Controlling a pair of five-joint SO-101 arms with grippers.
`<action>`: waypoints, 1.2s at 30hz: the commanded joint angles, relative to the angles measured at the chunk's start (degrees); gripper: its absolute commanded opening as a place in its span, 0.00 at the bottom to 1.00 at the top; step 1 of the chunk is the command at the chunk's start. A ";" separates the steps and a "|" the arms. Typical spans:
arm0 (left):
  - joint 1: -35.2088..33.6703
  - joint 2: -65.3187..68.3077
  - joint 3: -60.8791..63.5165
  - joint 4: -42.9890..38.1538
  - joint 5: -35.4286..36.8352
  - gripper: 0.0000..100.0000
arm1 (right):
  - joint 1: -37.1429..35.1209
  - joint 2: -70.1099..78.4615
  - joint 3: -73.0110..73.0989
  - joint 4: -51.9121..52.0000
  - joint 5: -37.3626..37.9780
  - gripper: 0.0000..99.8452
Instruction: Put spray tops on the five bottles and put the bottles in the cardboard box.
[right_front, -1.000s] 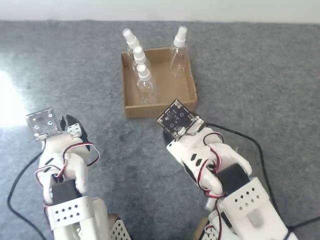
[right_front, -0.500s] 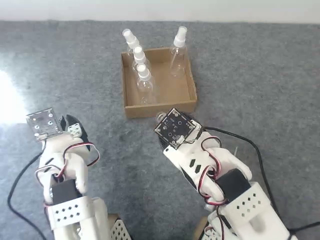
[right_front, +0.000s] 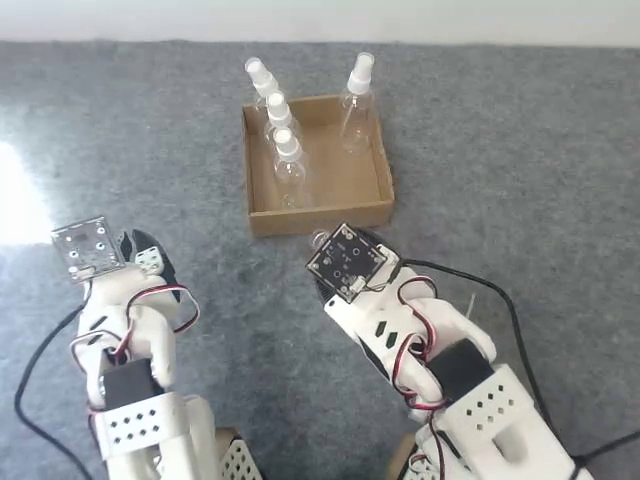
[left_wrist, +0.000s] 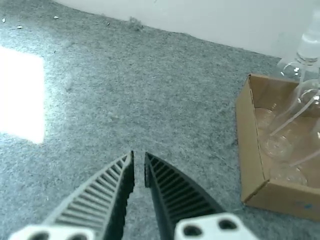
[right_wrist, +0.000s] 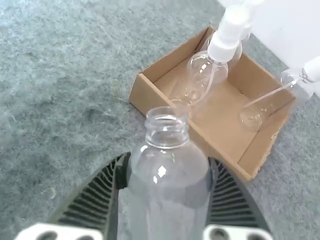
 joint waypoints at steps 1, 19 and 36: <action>0.09 -0.79 -1.71 -1.67 0.18 0.04 | -0.40 -1.71 -0.62 -2.15 -0.62 0.11; 0.62 -0.79 -4.26 -1.32 2.99 0.04 | -4.70 -1.71 -0.70 -2.51 -0.62 0.11; 15.91 -0.79 -9.19 -1.58 1.93 0.04 | -4.70 -1.80 -0.97 -7.25 -0.62 0.11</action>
